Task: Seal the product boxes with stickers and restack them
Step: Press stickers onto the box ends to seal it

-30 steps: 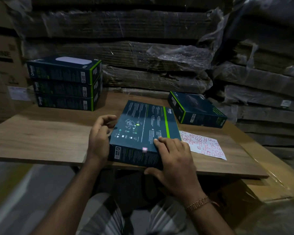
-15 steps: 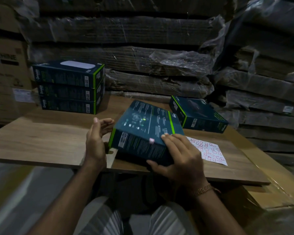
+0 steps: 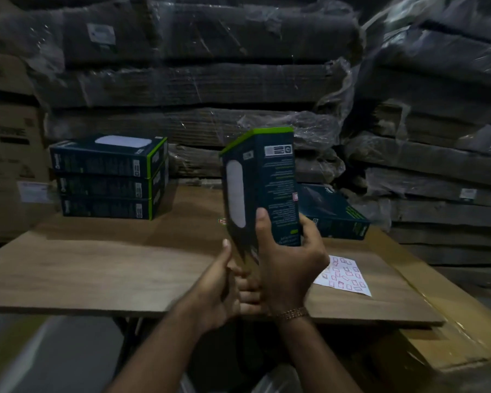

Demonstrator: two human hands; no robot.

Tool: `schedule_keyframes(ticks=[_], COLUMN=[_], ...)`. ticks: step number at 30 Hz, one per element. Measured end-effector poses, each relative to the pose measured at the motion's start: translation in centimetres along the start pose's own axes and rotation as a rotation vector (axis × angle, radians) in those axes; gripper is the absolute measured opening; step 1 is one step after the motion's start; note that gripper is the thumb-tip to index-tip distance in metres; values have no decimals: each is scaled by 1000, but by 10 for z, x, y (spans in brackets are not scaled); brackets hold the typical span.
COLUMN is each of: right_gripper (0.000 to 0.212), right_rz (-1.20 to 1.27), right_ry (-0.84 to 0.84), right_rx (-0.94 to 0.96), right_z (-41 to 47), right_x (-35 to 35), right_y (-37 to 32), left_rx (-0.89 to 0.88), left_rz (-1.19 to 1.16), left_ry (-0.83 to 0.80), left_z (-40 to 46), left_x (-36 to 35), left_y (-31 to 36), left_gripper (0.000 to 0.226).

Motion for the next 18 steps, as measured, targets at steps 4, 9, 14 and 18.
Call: schedule_keyframes(ticks=[4,9,14,18], right_gripper=[40,67,122,135], right_rz=[144,194,145,76], right_ry=[0,-117,-329,-392], right_rx=[-194,-192,-301,-326], right_z=[-5,-7,17,47], right_x=[2,6,6,10], right_y=[-5,-9,2,25], left_rx=[-165,-282,-353,-390], left_rz=[-309,-421,-319,-169], left_ry=[-147,-69,-2,122], left_z=[1,11,19,34], left_x=[-37,-46,-38,-29], left_y=[-7,8,25,46], left_gripper=[79,68,64,66])
Point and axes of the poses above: each hand's wrist, its own z-axis towards the middle knuckle, its own x-axis out of the back of the hand, y = z × x, the point moved 3 cm from there along z, towards the middle knuckle, and after that the axes turned 4 degrees about -y, right-handed, at the moved point
